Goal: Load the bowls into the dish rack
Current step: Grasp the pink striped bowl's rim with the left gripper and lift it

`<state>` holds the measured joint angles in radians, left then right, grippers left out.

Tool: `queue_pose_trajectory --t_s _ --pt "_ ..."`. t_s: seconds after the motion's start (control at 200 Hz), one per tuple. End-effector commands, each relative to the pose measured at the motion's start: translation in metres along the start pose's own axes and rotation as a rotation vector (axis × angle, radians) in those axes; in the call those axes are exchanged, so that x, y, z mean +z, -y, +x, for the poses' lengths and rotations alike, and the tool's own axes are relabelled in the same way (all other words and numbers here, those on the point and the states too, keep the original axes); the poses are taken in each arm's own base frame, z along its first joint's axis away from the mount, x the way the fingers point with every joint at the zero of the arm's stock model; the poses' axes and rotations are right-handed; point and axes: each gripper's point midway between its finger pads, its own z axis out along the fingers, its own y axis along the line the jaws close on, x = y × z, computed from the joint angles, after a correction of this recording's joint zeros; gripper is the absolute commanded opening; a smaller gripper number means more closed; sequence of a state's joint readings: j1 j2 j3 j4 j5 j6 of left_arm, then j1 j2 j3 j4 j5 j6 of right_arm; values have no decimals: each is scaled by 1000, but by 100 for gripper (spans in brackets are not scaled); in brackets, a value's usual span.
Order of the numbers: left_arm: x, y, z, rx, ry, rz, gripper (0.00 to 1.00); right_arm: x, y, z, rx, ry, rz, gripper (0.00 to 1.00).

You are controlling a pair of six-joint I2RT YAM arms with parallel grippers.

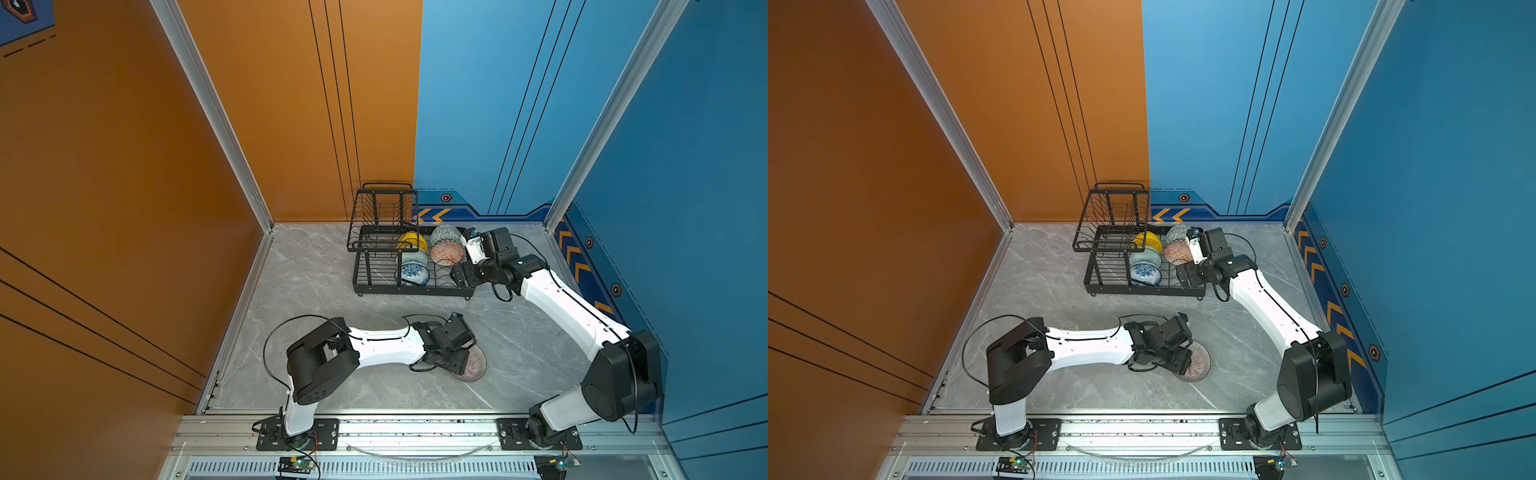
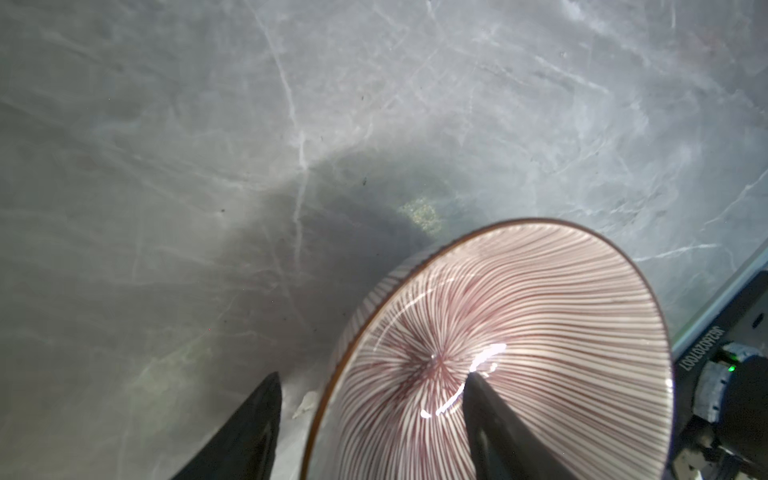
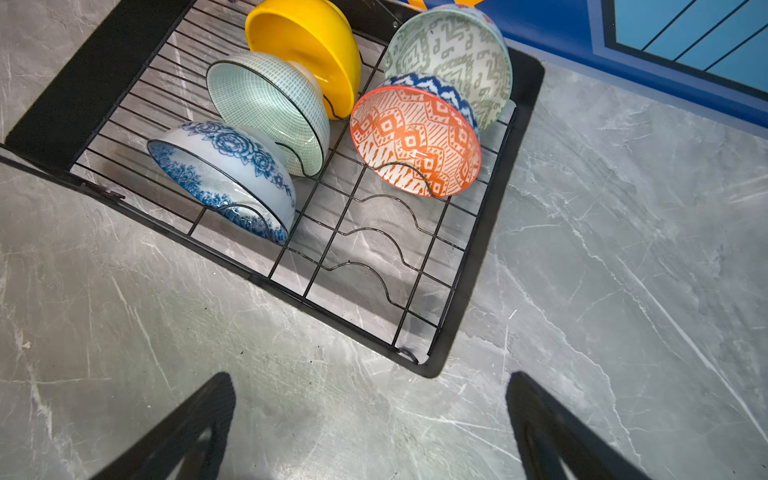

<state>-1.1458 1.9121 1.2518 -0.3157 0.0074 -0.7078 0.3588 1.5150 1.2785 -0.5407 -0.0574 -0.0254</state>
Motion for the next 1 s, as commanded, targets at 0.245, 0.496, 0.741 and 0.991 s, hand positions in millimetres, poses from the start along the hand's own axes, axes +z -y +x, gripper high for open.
queue_pose_trajectory --t_s 0.245,0.496,0.741,0.991 --pt "11 -2 4 -6 -57 -6 48 -2 2 -1 6 0 -10 100" --pt "12 -5 3 -10 -64 -5 26 0 3 1 4 -3 -4 100" --pt "4 -14 -1 -10 -51 -9 10 -1 4 0 5 -2 -1 100" --pt "-8 -27 -6 -19 -27 -22 0 -2 3 0 5 1 -4 100"
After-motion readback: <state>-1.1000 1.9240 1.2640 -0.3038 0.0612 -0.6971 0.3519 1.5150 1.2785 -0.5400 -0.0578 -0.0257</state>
